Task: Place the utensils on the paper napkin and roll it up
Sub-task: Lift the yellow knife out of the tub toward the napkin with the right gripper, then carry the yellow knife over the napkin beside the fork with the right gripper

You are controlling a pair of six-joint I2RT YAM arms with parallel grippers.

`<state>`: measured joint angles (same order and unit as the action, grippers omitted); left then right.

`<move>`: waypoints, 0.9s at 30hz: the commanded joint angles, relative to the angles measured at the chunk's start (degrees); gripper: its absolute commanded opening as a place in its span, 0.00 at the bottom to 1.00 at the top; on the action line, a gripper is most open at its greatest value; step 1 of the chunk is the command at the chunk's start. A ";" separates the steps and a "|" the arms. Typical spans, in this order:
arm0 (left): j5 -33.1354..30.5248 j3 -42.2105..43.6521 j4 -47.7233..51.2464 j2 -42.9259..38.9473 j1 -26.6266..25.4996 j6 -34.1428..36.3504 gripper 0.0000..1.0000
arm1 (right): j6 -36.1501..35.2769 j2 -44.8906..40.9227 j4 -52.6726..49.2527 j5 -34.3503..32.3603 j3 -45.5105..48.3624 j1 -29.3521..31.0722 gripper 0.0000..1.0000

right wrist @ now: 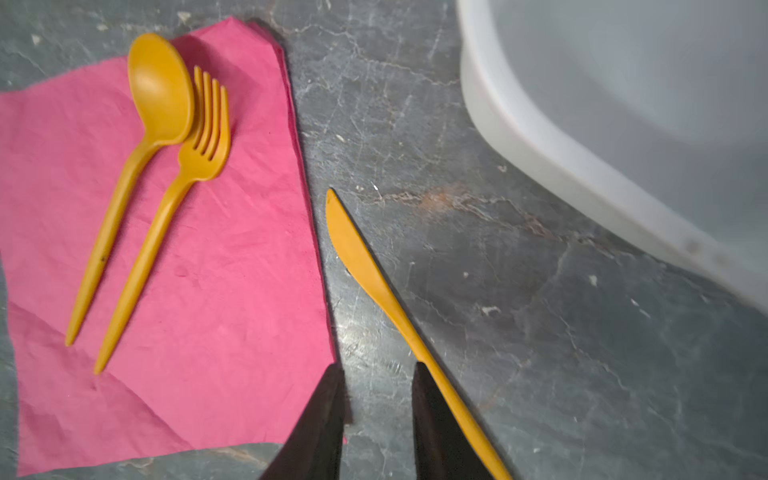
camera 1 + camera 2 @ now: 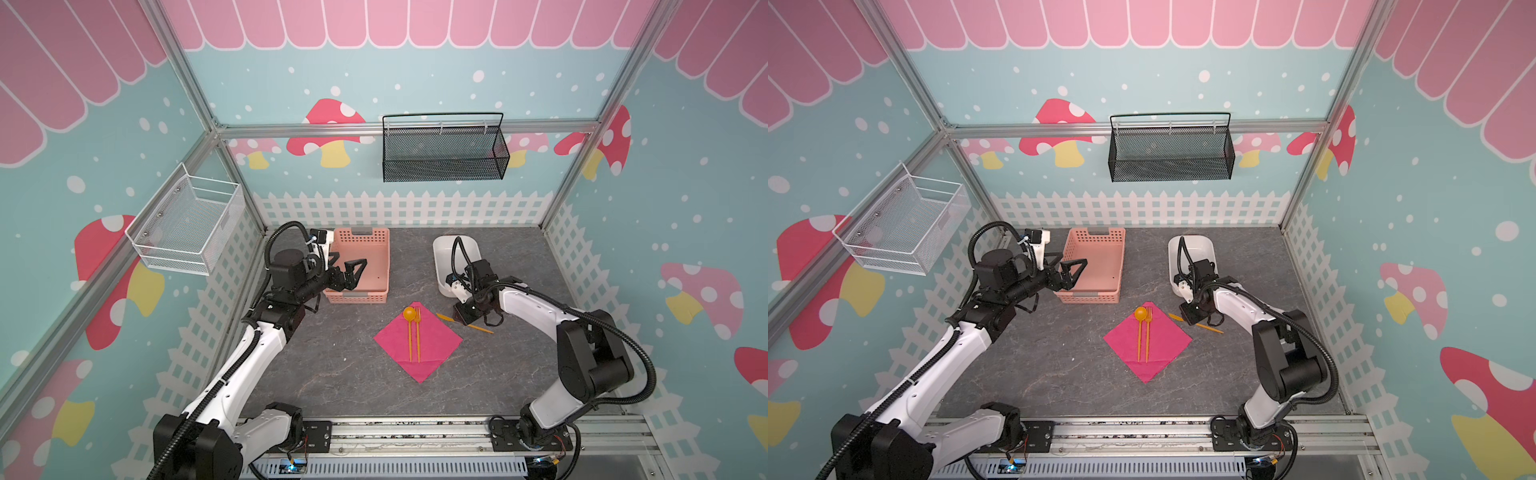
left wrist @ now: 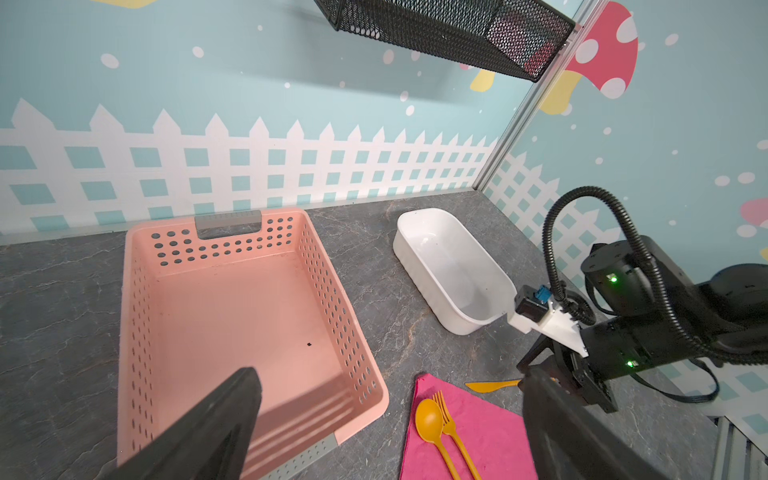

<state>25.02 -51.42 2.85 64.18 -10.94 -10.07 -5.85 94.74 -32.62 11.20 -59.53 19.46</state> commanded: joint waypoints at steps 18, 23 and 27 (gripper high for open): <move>0.19 -0.52 -0.39 0.67 0.22 -0.74 0.99 | -34.84 4.82 -8.98 -5.67 -3.25 -0.47 0.35; 0.80 -0.61 -0.63 1.25 0.27 -1.23 0.99 | -34.41 6.01 -10.61 -3.68 -4.93 -1.76 0.35; 1.44 -0.52 -1.14 1.04 0.25 -1.20 0.99 | -33.80 8.01 -11.77 -3.58 -6.77 -2.82 0.35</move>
<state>25.30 -51.42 2.76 65.25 -10.94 -10.96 -38.13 101.21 -41.80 6.35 -64.31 17.28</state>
